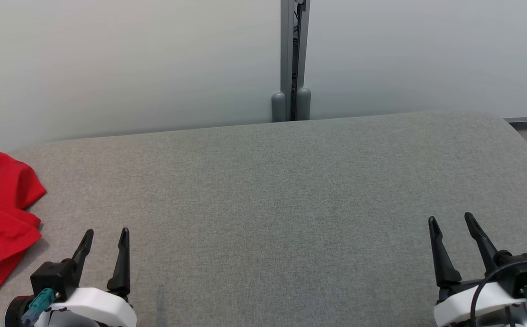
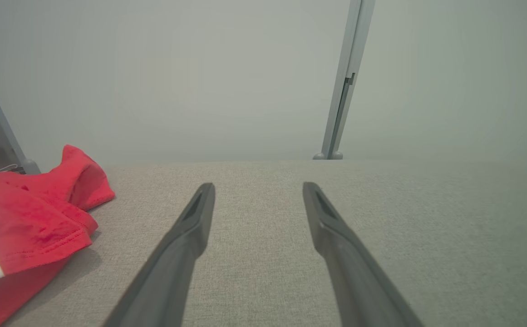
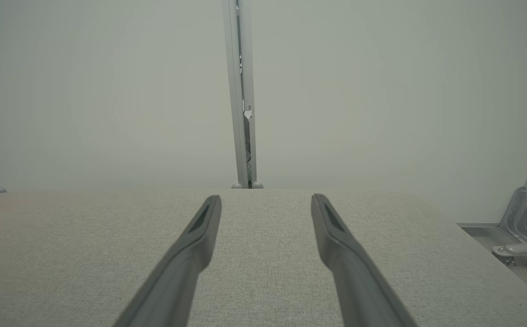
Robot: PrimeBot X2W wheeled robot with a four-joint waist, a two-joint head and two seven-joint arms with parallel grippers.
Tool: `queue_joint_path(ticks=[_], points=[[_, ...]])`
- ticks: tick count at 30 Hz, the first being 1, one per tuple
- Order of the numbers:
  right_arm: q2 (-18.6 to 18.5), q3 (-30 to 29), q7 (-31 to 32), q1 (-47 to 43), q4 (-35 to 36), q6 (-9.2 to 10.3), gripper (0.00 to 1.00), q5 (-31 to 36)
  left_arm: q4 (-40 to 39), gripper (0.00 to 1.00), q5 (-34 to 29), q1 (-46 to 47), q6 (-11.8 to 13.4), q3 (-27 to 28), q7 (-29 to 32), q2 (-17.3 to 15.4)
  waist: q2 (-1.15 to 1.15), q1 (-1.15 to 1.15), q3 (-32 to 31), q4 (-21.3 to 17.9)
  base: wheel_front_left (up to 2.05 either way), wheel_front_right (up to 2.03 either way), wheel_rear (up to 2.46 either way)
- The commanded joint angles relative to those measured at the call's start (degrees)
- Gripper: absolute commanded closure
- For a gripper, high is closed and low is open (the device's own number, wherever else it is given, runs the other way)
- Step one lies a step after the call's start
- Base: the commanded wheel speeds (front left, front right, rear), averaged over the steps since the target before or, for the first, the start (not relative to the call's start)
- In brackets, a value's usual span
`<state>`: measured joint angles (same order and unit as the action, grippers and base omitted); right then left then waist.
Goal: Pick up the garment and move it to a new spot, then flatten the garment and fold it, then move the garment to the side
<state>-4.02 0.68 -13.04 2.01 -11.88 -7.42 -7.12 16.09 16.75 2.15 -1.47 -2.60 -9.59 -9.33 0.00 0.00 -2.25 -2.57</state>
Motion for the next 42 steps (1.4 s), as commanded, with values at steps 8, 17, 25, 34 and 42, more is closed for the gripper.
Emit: queue_joint_path(ticks=[8,17,25,34,42], points=[[0.4,0.6,-2.5,-0.4,-1.8,-0.12,0.00,-1.7,0.4,0.00,-3.2,0.8,0.4,0.2,1.3,-0.9,0.00,0.00,-0.4,0.0,0.00,0.00,0.00],[0.1,0.6,-2.3,0.8,-3.4,-0.12,0.00,-5.0,0.1,0.00,-2.5,0.1,0.6,-0.5,1.9,-1.1,0.00,0.00,-0.4,0.0,0.00,0.00,0.00],[-0.6,0.7,-2.3,1.6,-4.1,-0.12,0.00,-5.5,0.2,0.00,-2.0,-0.2,0.7,-0.9,2.2,-1.2,0.00,0.00,-0.4,0.0,0.00,0.00,0.00],[-1.0,0.7,-2.2,2.0,-4.6,-0.12,0.00,-5.3,0.7,0.00,-1.4,-0.2,1.1,-1.2,2.3,-1.4,0.00,0.00,-0.4,0.0,0.00,0.00,0.00],[-0.8,0.4,-2.2,1.8,-4.7,-0.12,0.00,-5.1,0.9,0.00,-0.9,-0.1,1.5,-1.1,2.8,-1.8,0.00,0.00,-0.2,0.3,0.00,0.00,0.00]])
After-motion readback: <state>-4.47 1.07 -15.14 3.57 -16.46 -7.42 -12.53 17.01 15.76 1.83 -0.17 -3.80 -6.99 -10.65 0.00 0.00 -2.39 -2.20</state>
